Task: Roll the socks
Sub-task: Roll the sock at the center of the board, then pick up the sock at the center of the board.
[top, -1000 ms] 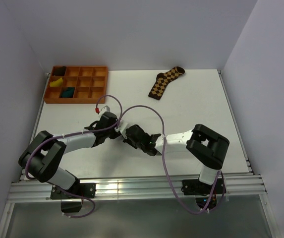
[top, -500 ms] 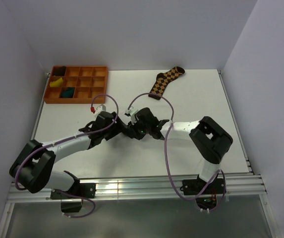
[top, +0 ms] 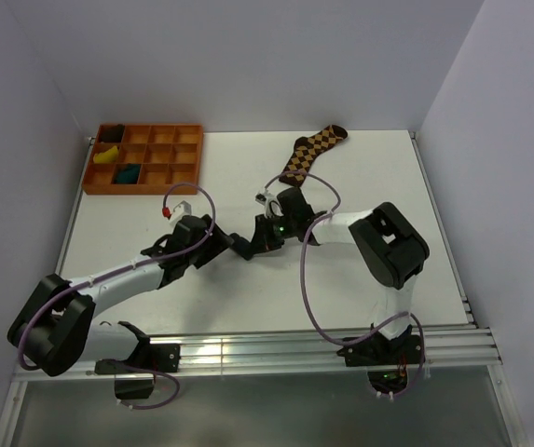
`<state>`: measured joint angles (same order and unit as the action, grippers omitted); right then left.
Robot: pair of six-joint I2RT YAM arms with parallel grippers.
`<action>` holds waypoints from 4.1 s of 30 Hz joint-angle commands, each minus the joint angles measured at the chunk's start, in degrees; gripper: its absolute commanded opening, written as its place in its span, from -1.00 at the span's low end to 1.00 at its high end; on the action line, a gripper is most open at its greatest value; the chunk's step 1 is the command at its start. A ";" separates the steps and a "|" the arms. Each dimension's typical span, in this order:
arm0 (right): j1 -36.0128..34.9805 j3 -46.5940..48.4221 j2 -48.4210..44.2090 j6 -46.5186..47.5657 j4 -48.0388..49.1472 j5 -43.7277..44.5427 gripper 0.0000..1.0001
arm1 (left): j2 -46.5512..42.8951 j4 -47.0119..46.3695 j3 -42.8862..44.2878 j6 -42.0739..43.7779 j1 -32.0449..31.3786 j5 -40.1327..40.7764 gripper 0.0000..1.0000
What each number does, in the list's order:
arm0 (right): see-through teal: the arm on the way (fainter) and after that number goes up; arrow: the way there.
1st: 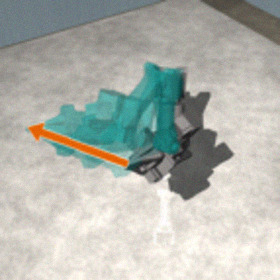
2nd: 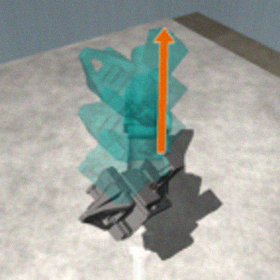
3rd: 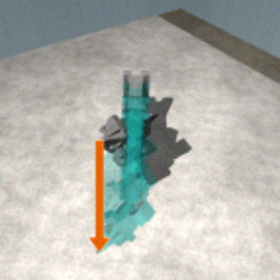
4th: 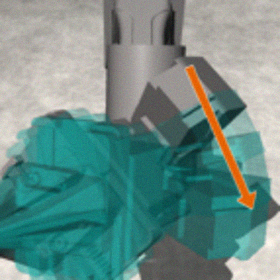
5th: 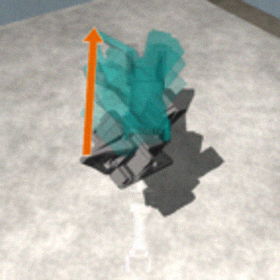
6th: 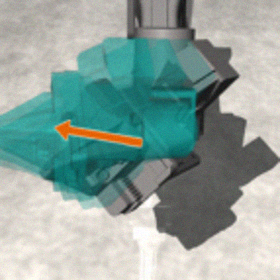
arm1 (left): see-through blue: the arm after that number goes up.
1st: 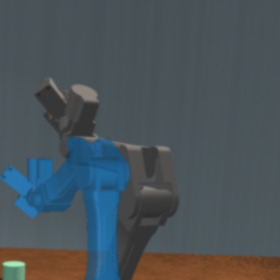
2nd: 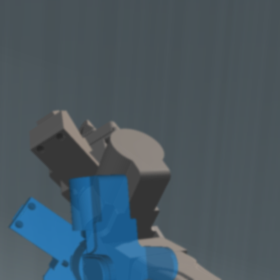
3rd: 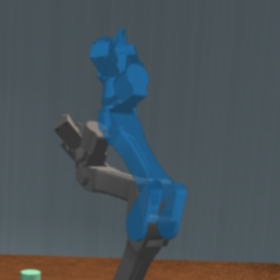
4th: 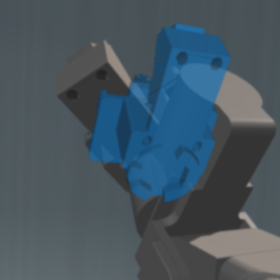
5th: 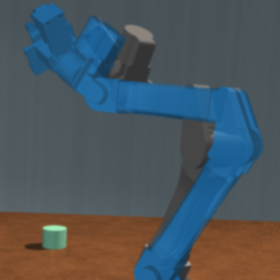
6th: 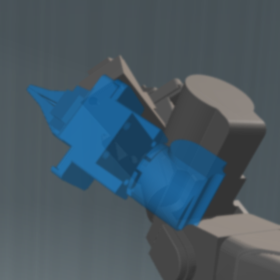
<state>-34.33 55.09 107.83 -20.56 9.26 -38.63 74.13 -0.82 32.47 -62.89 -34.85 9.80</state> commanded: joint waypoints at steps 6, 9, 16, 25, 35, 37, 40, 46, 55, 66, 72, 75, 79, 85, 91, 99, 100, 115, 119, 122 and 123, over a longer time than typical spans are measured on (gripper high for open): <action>3.39 -3.76 6.25 -20.90 13.75 -12.34 -1.00 | 2.07 -4.80 -0.39 -2.76 0.22 -2.42 0.49; 4.27 -5.43 8.00 -25.04 19.12 -12.96 -1.00 | 3.47 -5.59 -0.21 -3.55 0.13 -2.95 0.47; 4.53 -6.14 9.06 -27.95 22.11 -12.96 -1.00 | 7.96 -8.31 0.05 -6.01 -0.31 -3.65 0.43; 4.71 -7.80 12.40 -35.86 30.38 -14.54 -1.00 | 12.35 -12.53 1.10 -7.51 -2.06 -1.81 0.41; 5.32 -10.53 16.18 -44.74 42.86 -16.21 -1.00 | 14.90 -15.71 0.14 -8.04 -3.38 -0.14 0.40; 5.41 -10.53 16.18 -44.83 42.95 -15.95 -1.00 | 15.08 -15.79 -0.04 -8.30 -3.47 0.57 0.40; 5.41 -10.88 16.45 -45.89 44.00 -15.69 -1.00 | 15.52 -15.97 -0.56 -8.65 -3.91 1.44 0.40; 5.50 -11.49 17.59 -47.64 45.76 -15.24 -1.00 | 16.05 -14.65 -1.53 -9.53 -4.70 3.11 0.40; 5.94 -12.11 19.87 -51.33 49.97 -14.98 -1.00 | 16.31 -12.63 -2.93 -10.67 -5.40 4.17 0.39; 6.03 -12.55 21.02 -53.27 52.80 -14.89 -1.00 | 17.10 -14.30 -4.70 -9.71 -5.49 2.77 0.35; 6.03 -12.29 20.05 -50.82 48.50 -14.28 -1.00 | 19.12 -13.51 -3.12 -9.70 -5.40 2.50 0.24; 6.03 -11.85 19.52 -48.88 45.95 -13.84 -1.00 | 20.18 -12.02 -2.24 -10.05 -5.49 2.68 0.13; 6.03 -11.58 19.43 -48.26 45.06 -13.66 -1.00 | 22.28 -8.59 0.13 -9.53 -5.40 3.03 0.04; 6.03 -11.76 18.12 -45.90 41.99 -12.26 -0.79 | 24.83 0.37 6.28 -7.69 -5.84 4.78 -0.06; 6.20 -11.58 9.71 -35.11 28.04 -7.62 -0.34 | 29.48 10.73 13.57 -3.04 -6.11 5.84 -0.13; 7.78 -12.55 -7.79 -16.29 0.62 7.42 -0.15 | 32.75 21.38 20.35 4.44 -6.46 9.17 -0.15; 8.22 -12.90 -10.60 -15.40 -0.72 9.43 -0.15 | 32.66 22.26 21.31 5.93 -6.54 10.23 -0.15; 8.93 -19.93 -33.19 -9.24 -8.82 20.08 -0.14 | 36.87 28.51 26.42 13.06 -6.72 11.12 0.14; 9.01 -20.90 -37.69 -8.45 -9.95 20.70 -0.14 | 38.28 28.59 26.77 13.32 -6.72 10.68 0.19; 9.10 -21.16 -39.62 -7.92 -10.66 20.97 -0.14 | 38.90 29.20 27.47 13.50 -6.81 11.11 0.13; 9.19 -21.25 -40.32 -7.83 -10.92 20.97 -0.14 | 38.99 29.21 27.56 13.67 -6.81 11.20 0.08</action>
<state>-25.80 34.59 69.63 -30.06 -0.71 -19.25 106.61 16.71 64.03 -50.59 -41.98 22.85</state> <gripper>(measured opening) 0.430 0.563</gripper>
